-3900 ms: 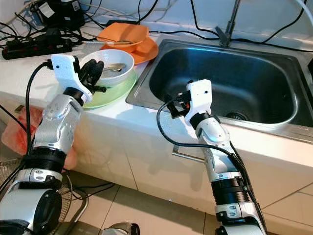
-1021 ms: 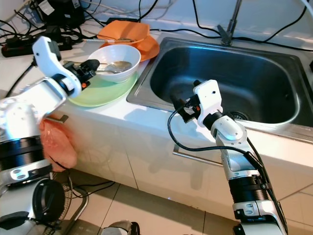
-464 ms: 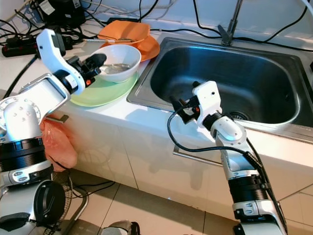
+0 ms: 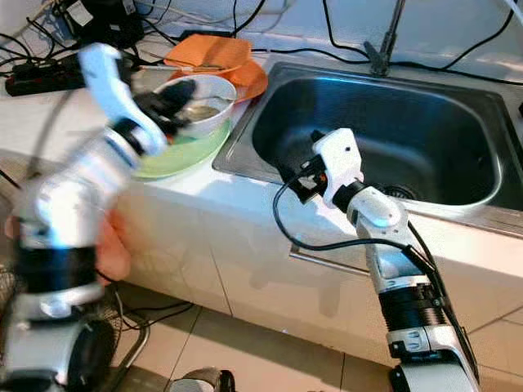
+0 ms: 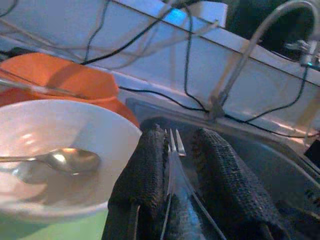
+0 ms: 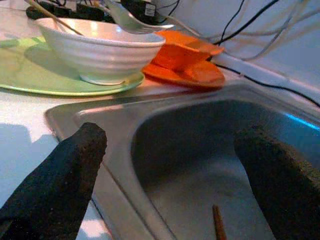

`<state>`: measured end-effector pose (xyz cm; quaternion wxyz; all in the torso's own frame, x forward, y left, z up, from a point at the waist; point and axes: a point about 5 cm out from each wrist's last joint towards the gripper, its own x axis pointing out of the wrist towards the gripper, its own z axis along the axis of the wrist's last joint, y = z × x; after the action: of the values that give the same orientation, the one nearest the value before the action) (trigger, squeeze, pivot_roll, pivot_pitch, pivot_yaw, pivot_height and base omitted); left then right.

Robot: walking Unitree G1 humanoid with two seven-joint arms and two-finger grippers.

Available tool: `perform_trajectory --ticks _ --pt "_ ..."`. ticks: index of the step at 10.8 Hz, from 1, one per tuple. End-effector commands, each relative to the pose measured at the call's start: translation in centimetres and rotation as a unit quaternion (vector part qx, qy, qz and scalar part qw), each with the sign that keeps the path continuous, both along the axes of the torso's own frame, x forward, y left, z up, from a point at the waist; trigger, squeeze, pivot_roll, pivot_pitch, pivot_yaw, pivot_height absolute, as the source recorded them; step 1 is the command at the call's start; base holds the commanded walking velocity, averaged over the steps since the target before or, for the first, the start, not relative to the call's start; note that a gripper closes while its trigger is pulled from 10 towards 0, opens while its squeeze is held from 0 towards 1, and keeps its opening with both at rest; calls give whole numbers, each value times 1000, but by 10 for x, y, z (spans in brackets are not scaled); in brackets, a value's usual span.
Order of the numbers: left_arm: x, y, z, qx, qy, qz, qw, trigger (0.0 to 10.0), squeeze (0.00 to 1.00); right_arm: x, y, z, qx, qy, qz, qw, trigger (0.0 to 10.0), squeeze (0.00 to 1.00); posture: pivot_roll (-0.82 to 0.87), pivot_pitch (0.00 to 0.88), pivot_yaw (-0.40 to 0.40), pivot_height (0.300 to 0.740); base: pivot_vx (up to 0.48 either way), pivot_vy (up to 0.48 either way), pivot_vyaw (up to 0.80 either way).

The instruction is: Kitchen organization

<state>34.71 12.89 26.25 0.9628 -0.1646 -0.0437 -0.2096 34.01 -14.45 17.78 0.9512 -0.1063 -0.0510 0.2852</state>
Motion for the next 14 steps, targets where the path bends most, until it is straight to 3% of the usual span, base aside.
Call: perform_trajectory --ticks 1,2,3,4,5,6,7,8,9,13,14 --pt "-4 -8 8 21 -58 -7 998 0 0 2 -1 8 16 -6 -3 1000 10000 792 176 53 59 740 0 0 0" --pt "-4 -11 8 27 -73 -5 997 0 0 2 -2 9 25 -5 -8 1000 10000 796 176 53 59 740 0 0 0" --pt "-5 -20 7 9 -91 -11 996 667 0 4 -4 12 82 19 -25 996 10000 796 176 53 59 740 0 0 0" --pt "-6 -29 6 11 -121 -13 993 0 0 7 -4 17 186 61 -37 980 10000 796 176 53 59 740 0 0 0" --pt "-6 -38 6 22 -152 -21 988 0 0 9 -5 21 286 98 -36 952 10000 784 149 45 51 740 0 0 0" --pt "-8 -55 4 43 -184 -48 981 0 0 12 -8 25 361 128 -33 923 10000 545 140 47 44 740 0 0 0" --pt "-10 -64 1 61 -201 -65 976 0 0 12 -9 30 384 136 -23 913 10000 486 134 49 41 740 0 0 0" --pt "-11 -69 -6 74 -210 -73 972 0 0 12 -10 37 409 147 -9 900 10000 184 127 52 37 740 0 0 0" --pt "-13 -75 -19 94 -216 -76 969 0 0 11 -9 44 428 157 7 890 10000 0 122 57 34 740 0 0 0" --pt "-9 -70 -36 121 -228 -55 965 0 0 6 -9 53 452 175 24 875 10000 0 118 62 32 740 0 0 0" --pt "-12 -72 -38 141 -249 -61 956 0 0 5 -6 53 467 190 32 863 10000 0 120 64 29 740 0 0 0"
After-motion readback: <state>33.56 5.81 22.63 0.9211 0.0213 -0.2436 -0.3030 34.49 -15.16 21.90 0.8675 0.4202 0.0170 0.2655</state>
